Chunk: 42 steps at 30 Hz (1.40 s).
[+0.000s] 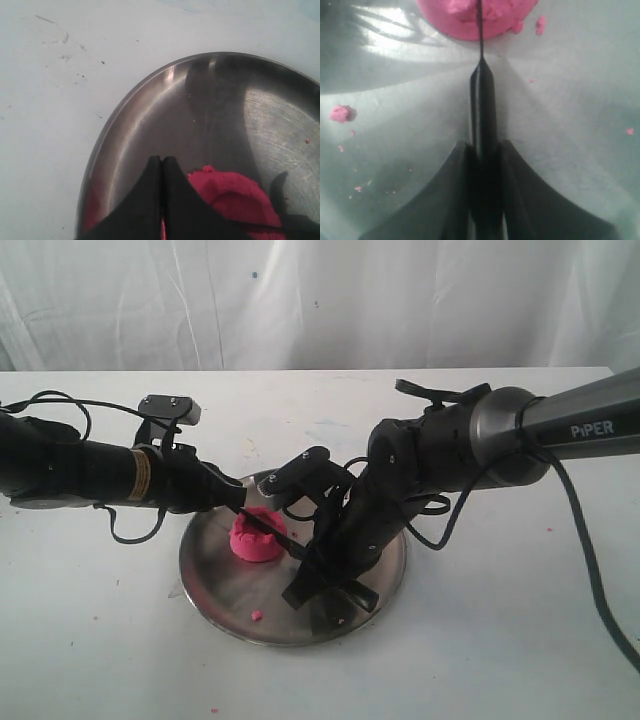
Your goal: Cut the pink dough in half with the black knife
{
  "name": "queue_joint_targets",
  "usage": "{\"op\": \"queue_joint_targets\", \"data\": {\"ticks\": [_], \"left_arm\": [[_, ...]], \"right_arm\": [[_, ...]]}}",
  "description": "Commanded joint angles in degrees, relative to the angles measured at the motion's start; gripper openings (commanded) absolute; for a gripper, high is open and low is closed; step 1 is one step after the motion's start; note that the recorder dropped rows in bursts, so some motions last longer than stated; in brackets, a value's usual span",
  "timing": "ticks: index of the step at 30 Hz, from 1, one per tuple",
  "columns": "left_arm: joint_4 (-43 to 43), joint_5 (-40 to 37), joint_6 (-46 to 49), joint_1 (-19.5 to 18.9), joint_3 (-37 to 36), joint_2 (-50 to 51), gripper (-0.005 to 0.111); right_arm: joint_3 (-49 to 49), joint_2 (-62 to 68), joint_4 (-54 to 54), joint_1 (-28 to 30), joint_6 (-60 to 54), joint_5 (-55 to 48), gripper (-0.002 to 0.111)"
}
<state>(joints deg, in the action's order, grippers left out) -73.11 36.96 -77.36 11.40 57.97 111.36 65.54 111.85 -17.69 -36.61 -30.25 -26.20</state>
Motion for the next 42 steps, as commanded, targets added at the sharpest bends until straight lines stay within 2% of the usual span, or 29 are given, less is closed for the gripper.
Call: {"op": "queue_joint_targets", "data": {"ticks": [1,7,26,42], "left_arm": [[-0.7,-0.6,-0.4,0.3,0.2,-0.7,0.0],[-0.7,-3.6,-0.4,0.3,-0.3,-0.1,0.0],[-0.7,-2.1,-0.4,0.3,-0.3,2.2,0.0],[-0.7,-2.6,0.3,0.3,-0.3,-1.2,0.0]], "right_arm": [[0.3,0.2,0.0,0.0,-0.6,-0.9,0.0],[0.3,0.2,0.0,0.0,-0.6,-0.9,0.0],[0.7,-2.0,0.0,0.0,-0.6,-1.1,0.0],[0.6,-0.3,0.0,0.0,-0.6,-1.5,0.0]]}}
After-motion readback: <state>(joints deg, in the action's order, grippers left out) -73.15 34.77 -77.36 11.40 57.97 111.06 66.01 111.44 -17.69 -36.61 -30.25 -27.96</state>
